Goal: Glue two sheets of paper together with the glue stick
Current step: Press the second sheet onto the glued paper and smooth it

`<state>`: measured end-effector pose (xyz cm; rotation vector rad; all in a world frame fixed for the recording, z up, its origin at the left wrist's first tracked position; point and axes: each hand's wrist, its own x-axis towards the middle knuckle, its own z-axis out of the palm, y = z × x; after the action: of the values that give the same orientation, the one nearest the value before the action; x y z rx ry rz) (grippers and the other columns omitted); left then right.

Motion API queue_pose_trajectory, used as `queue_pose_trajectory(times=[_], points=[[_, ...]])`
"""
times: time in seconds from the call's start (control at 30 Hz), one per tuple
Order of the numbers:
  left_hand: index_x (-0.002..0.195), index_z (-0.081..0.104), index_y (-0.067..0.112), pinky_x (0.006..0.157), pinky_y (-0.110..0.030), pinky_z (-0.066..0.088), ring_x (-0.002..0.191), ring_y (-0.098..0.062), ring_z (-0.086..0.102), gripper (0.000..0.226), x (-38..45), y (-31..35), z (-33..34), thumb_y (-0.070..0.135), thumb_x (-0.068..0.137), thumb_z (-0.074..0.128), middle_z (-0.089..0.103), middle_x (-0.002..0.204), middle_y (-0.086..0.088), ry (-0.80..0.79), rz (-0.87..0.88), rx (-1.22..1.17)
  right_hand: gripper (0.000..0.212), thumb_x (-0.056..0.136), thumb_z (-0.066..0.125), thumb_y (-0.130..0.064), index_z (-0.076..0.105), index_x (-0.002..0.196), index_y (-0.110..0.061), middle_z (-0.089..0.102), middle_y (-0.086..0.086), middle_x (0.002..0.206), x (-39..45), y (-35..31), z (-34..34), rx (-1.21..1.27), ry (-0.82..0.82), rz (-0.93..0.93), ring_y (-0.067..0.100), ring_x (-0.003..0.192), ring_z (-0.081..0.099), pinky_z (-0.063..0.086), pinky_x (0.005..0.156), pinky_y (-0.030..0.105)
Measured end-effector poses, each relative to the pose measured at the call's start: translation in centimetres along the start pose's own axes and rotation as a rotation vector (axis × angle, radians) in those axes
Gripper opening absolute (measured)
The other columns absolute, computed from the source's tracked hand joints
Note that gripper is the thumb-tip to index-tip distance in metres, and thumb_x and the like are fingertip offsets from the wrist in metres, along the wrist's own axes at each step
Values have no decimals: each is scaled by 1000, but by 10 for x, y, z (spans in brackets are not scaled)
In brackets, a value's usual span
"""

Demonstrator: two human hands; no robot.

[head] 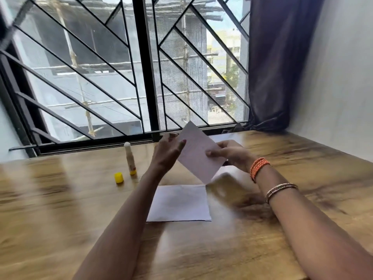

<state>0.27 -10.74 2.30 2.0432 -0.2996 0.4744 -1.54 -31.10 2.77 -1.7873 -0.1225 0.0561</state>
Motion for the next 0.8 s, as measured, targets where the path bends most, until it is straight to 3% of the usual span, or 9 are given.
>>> queue_pose_trajectory(times=[0.07,0.17,0.3,0.37,0.43,0.53,0.7,0.8], points=[[82,62,-6,63,-35,41,69,-15,51,60,-1,-2,-8,52,67,66,61,73,-13,-2,0,-101,26,78,75,-12,66,101,-3,69,8,91,-3,-4,2,0,-34,-30,20,79,65,55,66,27],[67,62,8,51,-23,34,53,-2,45,24,-15,6,-25,27,79,71,55,58,5,31,-23,-250,21,80,72,-12,66,99,-6,69,8,94,-8,-8,9,156,-26,-92,19,83,66,57,72,29],[84,65,19,53,-23,35,59,-3,51,9,-43,4,-49,27,88,61,61,69,11,33,-178,-284,9,83,68,-6,63,91,-5,67,9,88,-17,-9,28,495,127,-119,17,73,64,58,62,23],[82,65,21,54,-23,31,47,3,51,10,-59,1,-62,28,87,61,61,56,17,-8,-254,-281,6,84,67,-5,63,88,-5,66,9,85,-21,-7,40,581,171,-95,16,68,63,57,60,23],[76,66,22,55,-24,29,42,0,50,13,-74,-1,-73,28,86,63,60,56,14,-26,-300,-294,7,85,67,-8,64,90,-4,65,10,84,-28,-4,50,549,155,-26,17,67,62,57,56,23],[78,67,20,53,-23,28,54,-13,49,10,-93,-3,-86,26,85,64,60,73,1,-10,-356,-295,18,85,68,-13,62,93,2,65,14,90,-41,0,61,373,45,68,23,74,64,59,59,28],[69,60,20,46,-20,23,50,-13,43,15,-111,-10,-98,24,82,66,50,75,-3,-67,-513,-190,20,83,70,-11,62,94,4,65,14,85,-54,1,68,304,50,85,20,70,63,59,56,24],[71,59,13,38,-13,29,50,-15,42,16,-116,-9,-98,20,84,63,47,70,-3,-74,-522,-152,29,81,73,-13,59,102,1,65,13,85,-61,-2,72,258,24,125,20,71,63,59,57,25]])
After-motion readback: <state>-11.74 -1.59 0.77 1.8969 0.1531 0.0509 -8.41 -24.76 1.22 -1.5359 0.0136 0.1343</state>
